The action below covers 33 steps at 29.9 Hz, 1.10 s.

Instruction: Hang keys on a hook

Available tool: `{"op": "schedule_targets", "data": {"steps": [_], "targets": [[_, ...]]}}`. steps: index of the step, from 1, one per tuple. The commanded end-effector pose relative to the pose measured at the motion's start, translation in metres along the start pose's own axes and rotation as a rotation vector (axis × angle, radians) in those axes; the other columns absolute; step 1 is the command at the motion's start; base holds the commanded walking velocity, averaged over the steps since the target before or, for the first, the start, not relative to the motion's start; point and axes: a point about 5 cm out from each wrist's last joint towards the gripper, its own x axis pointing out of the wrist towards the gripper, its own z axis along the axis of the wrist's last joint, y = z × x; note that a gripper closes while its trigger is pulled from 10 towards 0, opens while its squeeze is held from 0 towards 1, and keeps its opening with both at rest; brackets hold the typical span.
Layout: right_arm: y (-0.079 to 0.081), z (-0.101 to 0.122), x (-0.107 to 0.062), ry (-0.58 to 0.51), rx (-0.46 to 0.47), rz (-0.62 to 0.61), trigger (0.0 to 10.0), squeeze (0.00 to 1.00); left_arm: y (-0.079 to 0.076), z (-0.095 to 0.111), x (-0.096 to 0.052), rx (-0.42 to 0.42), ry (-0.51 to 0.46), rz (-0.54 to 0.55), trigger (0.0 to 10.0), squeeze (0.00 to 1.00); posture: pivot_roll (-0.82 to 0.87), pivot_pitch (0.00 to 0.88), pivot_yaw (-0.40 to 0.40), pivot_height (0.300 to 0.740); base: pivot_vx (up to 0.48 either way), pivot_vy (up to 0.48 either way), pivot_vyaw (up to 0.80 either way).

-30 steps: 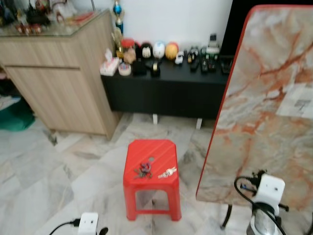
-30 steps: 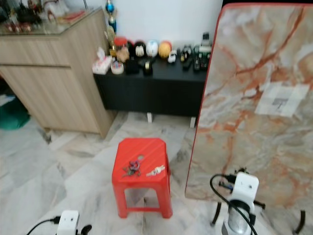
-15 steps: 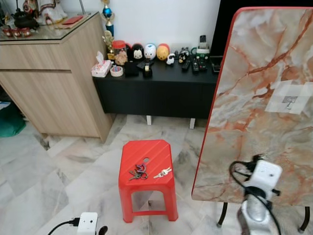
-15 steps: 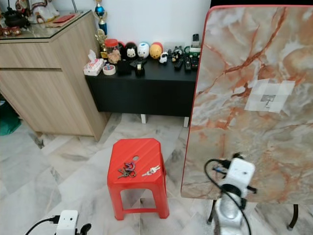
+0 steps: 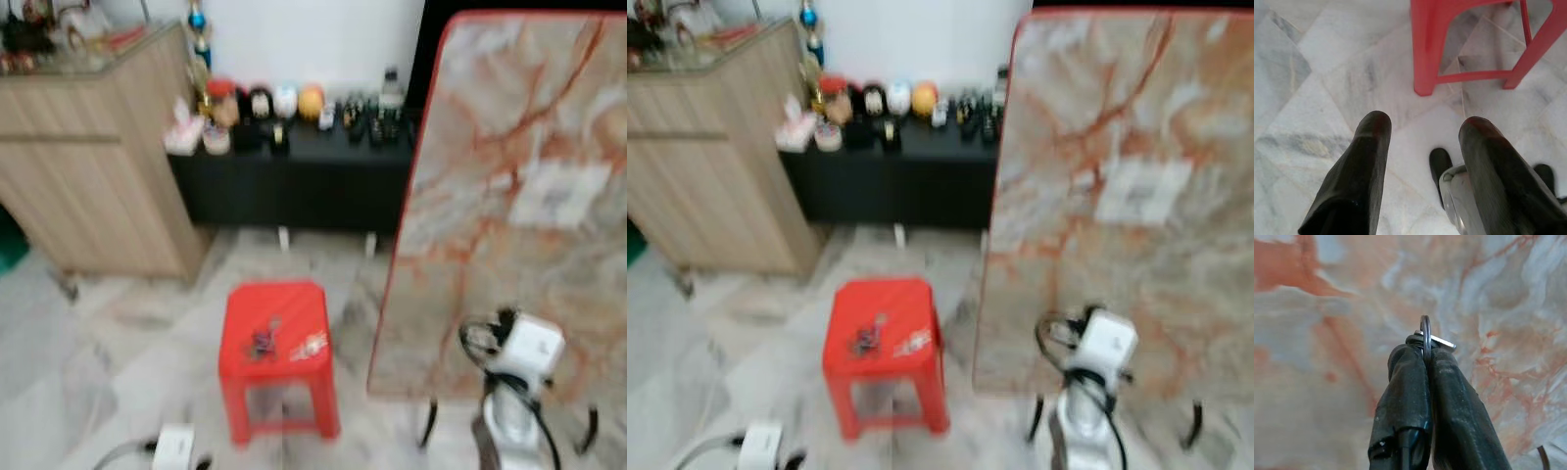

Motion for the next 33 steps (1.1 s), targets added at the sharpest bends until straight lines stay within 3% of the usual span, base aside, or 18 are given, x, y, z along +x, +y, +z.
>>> {"op": "schedule_targets", "data": {"steps": [1,8,14,18,24,33], "targets": [[-0.005,0.007,0.005,-0.018,-0.002,-0.013,10.0,0.00,-0.004,-0.007,-0.002,-0.004,0.028,-0.004,10.0,0.00,-0.05,0.000,0.018,0.740,0.000,0.000,0.00],[0.004,0.021,0.014,-0.068,-0.011,0.039,10.0,0.00,-0.002,-0.007,-0.002,-0.006,0.033,0.000,10.0,0.00,-0.05,0.000,0.013,0.740,0.000,0.000,0.00],[0.002,0.040,0.024,-0.145,0.005,-0.009,10.0,0.00,-0.001,-0.006,-0.001,-0.012,0.033,0.014,10.0,0.00,-0.05,0.000,0.015,0.740,0.000,0.000,0.00],[-0.004,0.047,0.028,-0.170,-0.007,-0.068,10.0,0.00,-0.001,-0.005,-0.001,-0.015,0.031,0.018,10.0,0.00,-0.05,0.000,0.014,0.740,0.000,0.000,0.00],[-0.033,0.059,0.029,-0.213,-0.105,-0.295,10.0,0.00,0.000,-0.004,0.000,-0.023,0.028,0.033,10.0,0.00,-0.05,0.000,0.014,0.740,0.000,0.000,0.00],[-0.039,0.075,0.029,-0.278,-0.193,-0.358,10.0,0.00,0.001,0.001,0.001,-0.024,0.006,0.040,10.0,0.00,-0.05,0.000,0.018,0.740,0.000,0.000,0.00]]}}
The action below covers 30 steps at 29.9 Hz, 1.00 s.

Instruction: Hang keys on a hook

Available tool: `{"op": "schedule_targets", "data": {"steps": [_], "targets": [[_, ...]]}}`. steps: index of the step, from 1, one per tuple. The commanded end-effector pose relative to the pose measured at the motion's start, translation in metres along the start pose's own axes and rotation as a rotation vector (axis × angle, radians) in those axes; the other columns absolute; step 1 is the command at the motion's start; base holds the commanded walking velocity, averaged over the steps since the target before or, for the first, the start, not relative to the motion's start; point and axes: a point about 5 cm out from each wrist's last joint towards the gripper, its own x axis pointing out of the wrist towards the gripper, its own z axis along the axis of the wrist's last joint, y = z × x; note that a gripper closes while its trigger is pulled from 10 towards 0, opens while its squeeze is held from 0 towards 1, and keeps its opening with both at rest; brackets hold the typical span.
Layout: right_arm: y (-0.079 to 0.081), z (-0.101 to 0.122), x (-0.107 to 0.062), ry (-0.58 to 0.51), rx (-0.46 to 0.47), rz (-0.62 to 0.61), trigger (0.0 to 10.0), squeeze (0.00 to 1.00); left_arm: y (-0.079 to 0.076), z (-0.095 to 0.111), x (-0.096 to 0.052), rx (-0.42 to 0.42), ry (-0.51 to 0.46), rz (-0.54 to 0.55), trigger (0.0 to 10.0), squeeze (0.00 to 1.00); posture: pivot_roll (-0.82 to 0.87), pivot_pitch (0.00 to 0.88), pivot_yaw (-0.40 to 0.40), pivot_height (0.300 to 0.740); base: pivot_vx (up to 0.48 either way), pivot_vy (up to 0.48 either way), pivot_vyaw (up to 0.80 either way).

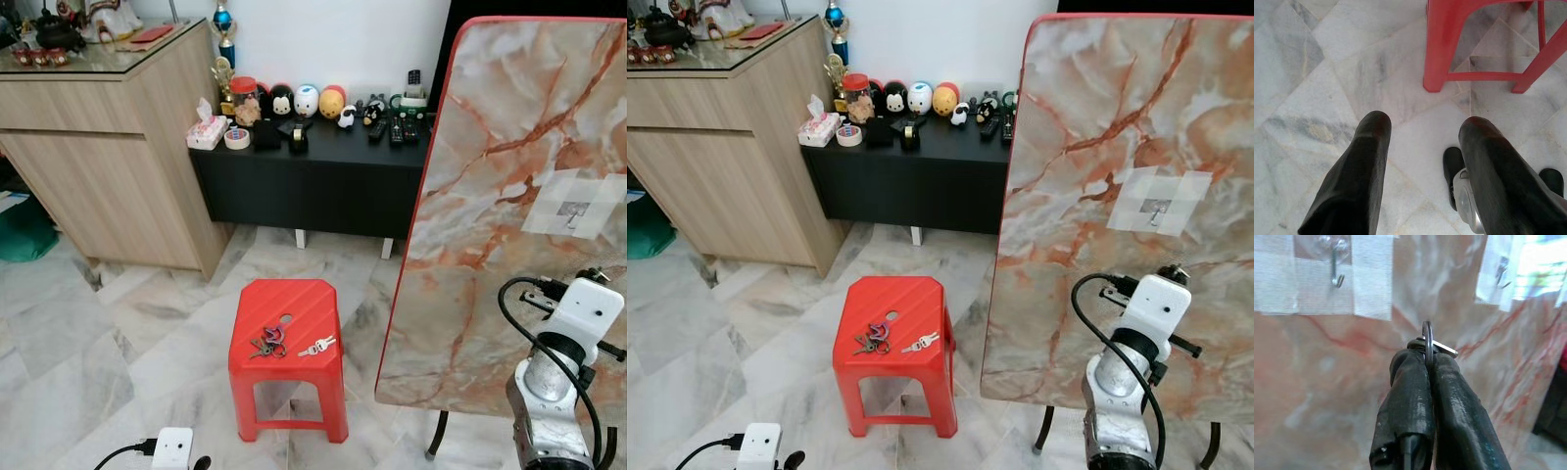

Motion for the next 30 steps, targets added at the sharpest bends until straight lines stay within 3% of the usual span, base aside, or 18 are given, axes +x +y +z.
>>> {"op": "schedule_targets", "data": {"steps": [1,12,30], "targets": [[0.000,0.012,0.005,-0.053,-0.017,-0.009,10.0,0.00,0.003,-0.001,0.000,-0.008,0.006,0.019,10.0,0.00,-0.05,0.000,0.018,0.740,0.000,0.000,0.00],[0.015,0.026,0.011,-0.109,-0.096,-0.003,10.0,0.00,0.001,0.004,0.001,-0.009,-0.016,0.019,10.0,0.00,-0.04,0.000,0.015,0.740,0.000,0.000,0.00],[0.014,0.030,0.022,-0.096,-0.185,-0.069,10.0,0.00,-0.002,0.011,0.003,-0.007,-0.057,0.016,10.0,0.00,-0.03,0.000,0.014,0.740,0.000,0.000,0.00]]}}
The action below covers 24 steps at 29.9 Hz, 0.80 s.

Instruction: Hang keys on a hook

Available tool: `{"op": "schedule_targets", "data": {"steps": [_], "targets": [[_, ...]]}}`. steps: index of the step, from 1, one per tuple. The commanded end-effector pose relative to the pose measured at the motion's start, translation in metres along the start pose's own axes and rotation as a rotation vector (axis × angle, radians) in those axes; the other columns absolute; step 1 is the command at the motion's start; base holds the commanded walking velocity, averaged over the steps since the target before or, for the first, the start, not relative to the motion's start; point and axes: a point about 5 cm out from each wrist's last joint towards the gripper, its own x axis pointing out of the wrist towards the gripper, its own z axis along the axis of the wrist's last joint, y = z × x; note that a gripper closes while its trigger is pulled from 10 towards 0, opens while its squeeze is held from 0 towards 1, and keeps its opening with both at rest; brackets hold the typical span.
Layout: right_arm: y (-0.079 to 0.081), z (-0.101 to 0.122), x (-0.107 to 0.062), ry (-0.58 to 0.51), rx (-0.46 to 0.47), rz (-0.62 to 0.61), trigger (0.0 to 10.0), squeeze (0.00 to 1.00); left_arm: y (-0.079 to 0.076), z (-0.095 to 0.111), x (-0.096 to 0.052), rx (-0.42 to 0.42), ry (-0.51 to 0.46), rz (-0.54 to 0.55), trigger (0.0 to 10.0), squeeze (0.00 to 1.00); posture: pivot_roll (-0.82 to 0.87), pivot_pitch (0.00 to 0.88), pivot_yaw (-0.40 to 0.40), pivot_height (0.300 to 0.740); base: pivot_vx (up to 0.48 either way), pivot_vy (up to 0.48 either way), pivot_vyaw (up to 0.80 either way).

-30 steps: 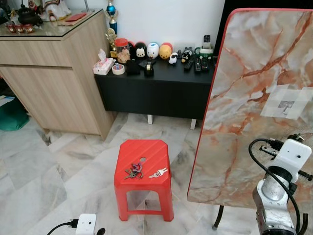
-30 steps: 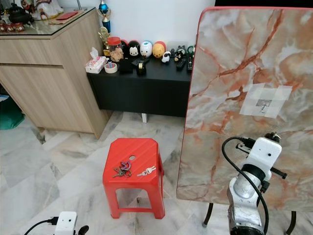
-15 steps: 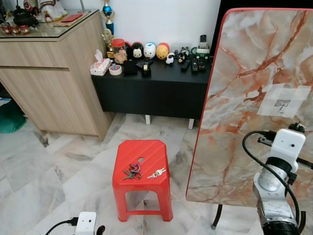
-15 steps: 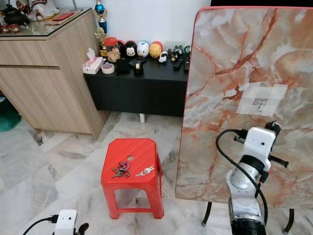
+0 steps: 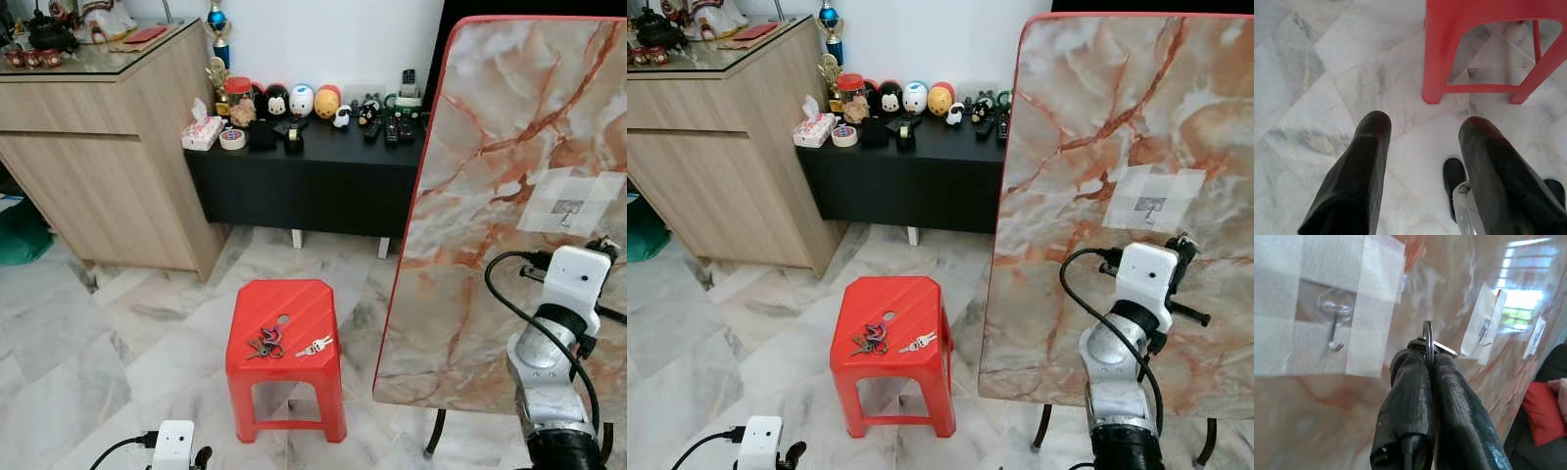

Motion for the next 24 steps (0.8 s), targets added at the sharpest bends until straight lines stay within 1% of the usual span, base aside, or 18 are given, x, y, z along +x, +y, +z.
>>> {"op": "schedule_targets", "data": {"steps": [1,6,16,18,21,24], "targets": [[0.001,0.001,0.002,0.000,-0.020,-0.003,10.0,0.00,0.001,0.002,0.000,-0.006,-0.016,0.011,10.0,0.00,-0.03,0.000,0.014,0.740,0.000,0.000,0.00],[0.003,0.001,0.006,0.008,-0.059,-0.006,10.0,0.00,0.000,0.003,0.001,-0.005,-0.020,0.009,10.0,0.00,-0.03,0.000,0.015,0.740,0.000,0.000,0.00],[0.008,0.001,0.016,0.023,-0.095,-0.003,10.0,0.00,-0.002,0.006,0.002,-0.005,-0.029,0.008,10.0,0.00,-0.03,0.000,0.012,0.740,0.000,0.000,0.00],[0.011,0.000,0.018,0.027,-0.104,0.009,10.0,0.00,-0.002,0.006,0.002,-0.005,-0.031,0.008,10.0,0.00,-0.03,0.000,0.012,0.740,0.000,0.000,0.00],[0.012,0.000,0.019,0.028,-0.105,0.011,10.0,0.00,-0.003,0.007,0.002,-0.006,-0.031,0.008,10.0,0.00,-0.02,0.000,0.012,0.740,0.000,0.000,0.00],[0.018,0.003,0.020,0.010,-0.117,0.036,10.0,0.00,-0.004,0.008,0.002,-0.007,-0.034,0.005,10.0,0.00,-0.03,0.000,0.012,0.740,0.000,0.000,0.00]]}}
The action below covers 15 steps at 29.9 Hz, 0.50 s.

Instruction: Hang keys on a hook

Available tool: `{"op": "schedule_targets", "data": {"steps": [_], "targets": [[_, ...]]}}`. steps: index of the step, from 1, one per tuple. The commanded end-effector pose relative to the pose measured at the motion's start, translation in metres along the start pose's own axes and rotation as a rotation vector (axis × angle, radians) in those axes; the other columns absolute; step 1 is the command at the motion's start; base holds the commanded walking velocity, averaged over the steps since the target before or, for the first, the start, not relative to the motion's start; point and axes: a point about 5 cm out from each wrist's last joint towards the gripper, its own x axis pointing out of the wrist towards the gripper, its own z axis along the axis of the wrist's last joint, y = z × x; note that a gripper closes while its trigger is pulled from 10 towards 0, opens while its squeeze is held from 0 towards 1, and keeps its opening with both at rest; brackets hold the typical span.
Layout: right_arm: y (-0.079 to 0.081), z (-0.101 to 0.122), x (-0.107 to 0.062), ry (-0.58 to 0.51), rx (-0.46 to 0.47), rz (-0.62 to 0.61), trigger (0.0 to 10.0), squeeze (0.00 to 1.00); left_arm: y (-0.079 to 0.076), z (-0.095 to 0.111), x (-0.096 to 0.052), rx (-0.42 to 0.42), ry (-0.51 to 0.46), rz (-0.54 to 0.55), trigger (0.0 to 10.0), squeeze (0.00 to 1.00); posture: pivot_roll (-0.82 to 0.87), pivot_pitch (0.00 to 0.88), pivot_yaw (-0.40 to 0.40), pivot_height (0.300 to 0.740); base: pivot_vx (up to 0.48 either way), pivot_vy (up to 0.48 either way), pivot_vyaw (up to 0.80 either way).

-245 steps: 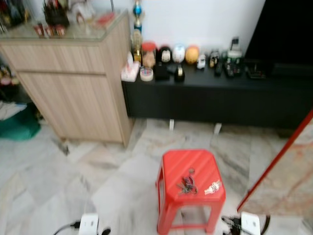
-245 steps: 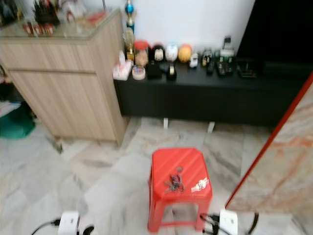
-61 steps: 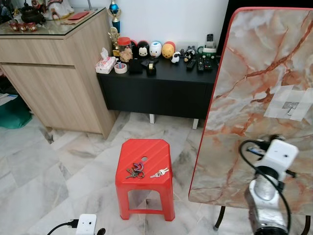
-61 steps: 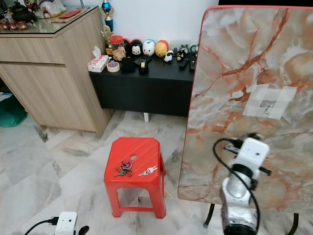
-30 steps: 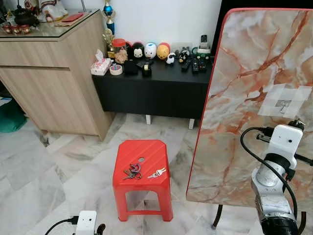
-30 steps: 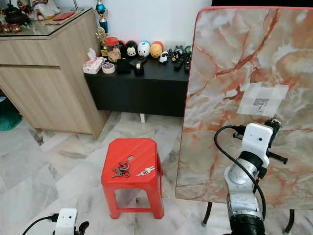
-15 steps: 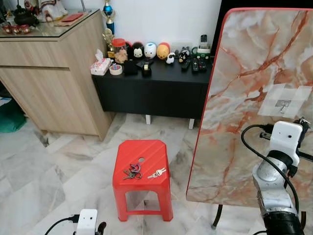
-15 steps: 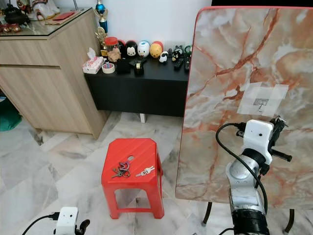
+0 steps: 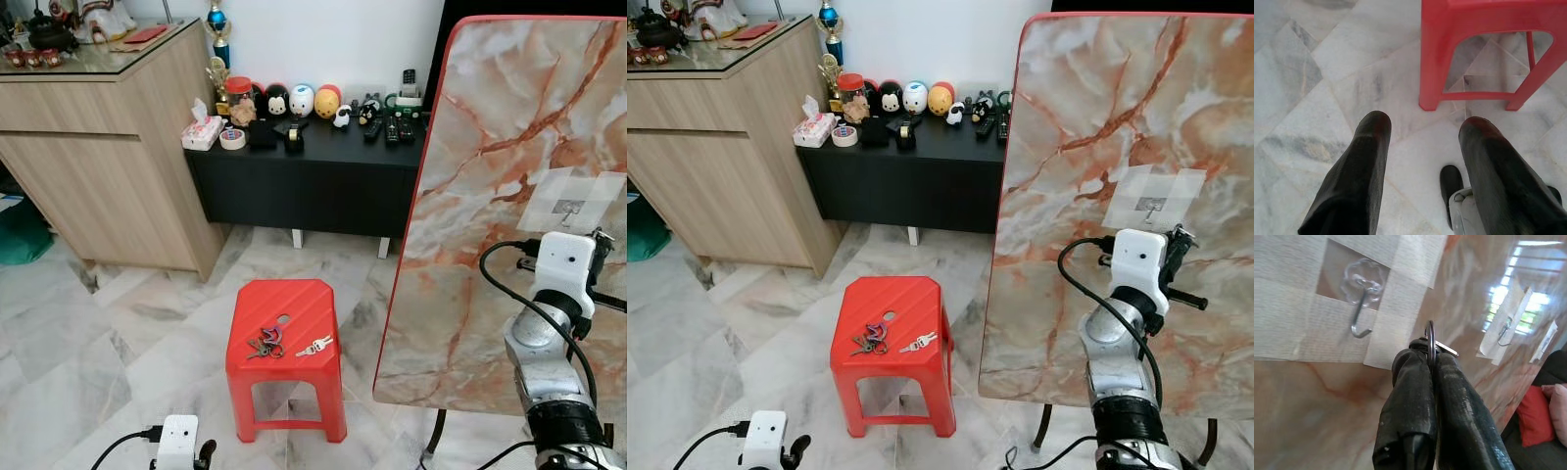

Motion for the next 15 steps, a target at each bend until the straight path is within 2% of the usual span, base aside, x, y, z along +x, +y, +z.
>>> {"op": "schedule_targets", "data": {"steps": [1,15], "targets": [[0.0025,0.0082,0.0036,-0.036,-0.006,0.006,10.0,0.00,0.0008,0.0018,0.0006,-0.004,-0.008,0.013,10.0,0.00,-0.03,0.000,0.012,0.740,0.000,0.000,0.00],[0.0067,0.0087,0.0037,-0.039,-0.026,0.022,10.0,0.00,-0.0004,0.0005,0.0003,-0.005,-0.001,0.008,10.0,0.00,-0.02,0.000,0.010,0.740,0.000,0.000,0.00]]}}
